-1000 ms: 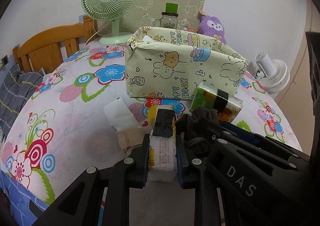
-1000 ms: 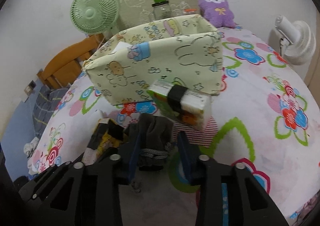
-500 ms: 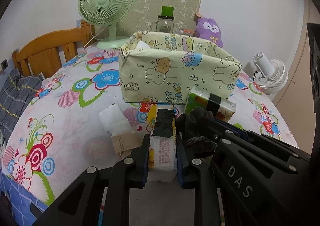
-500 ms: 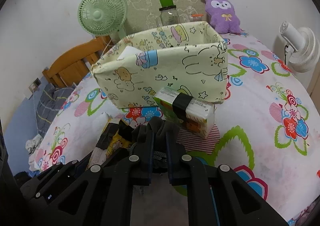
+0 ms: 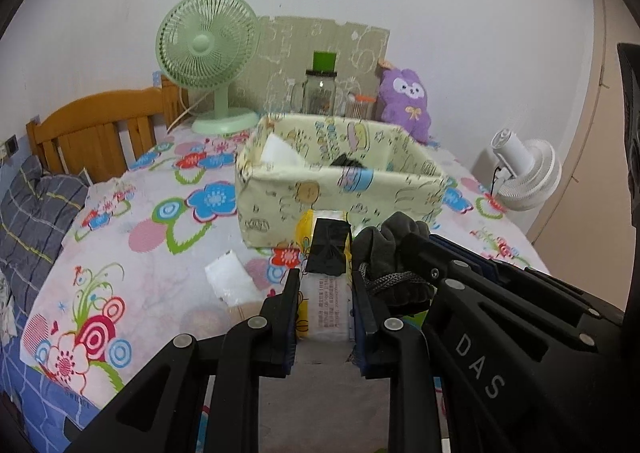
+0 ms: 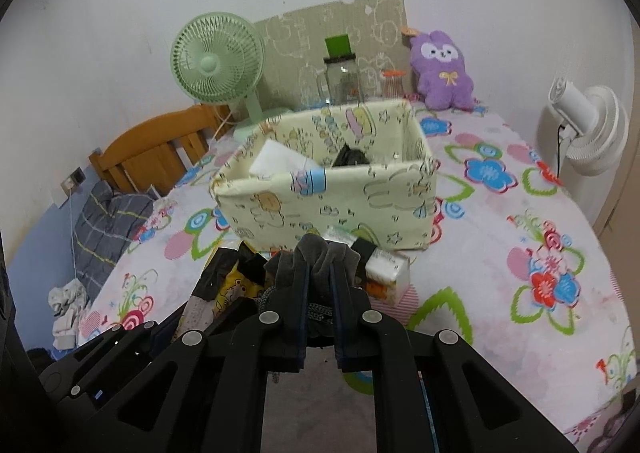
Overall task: Organize soft objects
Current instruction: 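Lift the tissue packet with the left tool while the right tool carries the grey glove over the basket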
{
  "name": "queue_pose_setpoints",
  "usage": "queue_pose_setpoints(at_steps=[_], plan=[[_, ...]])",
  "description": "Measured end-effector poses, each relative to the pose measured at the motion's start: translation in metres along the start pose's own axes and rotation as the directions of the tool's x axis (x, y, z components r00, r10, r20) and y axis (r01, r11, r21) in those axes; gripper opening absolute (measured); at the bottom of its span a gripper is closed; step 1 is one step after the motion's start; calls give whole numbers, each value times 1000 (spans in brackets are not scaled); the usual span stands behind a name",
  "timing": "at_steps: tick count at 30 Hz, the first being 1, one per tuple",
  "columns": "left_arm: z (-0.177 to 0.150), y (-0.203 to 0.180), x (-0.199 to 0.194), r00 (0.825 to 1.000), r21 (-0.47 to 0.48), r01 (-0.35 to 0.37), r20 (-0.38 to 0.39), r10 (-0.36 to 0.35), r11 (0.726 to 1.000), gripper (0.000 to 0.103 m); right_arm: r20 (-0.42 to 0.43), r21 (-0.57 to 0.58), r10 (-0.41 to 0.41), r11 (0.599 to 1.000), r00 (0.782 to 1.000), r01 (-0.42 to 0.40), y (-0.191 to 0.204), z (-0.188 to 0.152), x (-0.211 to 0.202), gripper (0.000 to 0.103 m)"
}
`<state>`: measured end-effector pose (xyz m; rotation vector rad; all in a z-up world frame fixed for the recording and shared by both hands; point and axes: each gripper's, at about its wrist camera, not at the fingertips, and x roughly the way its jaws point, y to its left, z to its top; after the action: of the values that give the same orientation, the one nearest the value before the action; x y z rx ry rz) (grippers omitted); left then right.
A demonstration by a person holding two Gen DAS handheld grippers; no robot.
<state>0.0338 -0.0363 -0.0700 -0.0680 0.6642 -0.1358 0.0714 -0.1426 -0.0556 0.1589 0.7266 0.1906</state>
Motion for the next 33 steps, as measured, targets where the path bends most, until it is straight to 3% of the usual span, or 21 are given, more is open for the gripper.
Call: queue_pose_setpoints(at_steps=[17,33], plan=[[35,-15,-34,996,46,28,85,-32,999,21,102,-4,-23,1000,995,24,3,33,-48,13],[60,-10,-40,990,47,27,134,-33,999,21,147,-33,-18,999,989,23,13,58,-54,13]])
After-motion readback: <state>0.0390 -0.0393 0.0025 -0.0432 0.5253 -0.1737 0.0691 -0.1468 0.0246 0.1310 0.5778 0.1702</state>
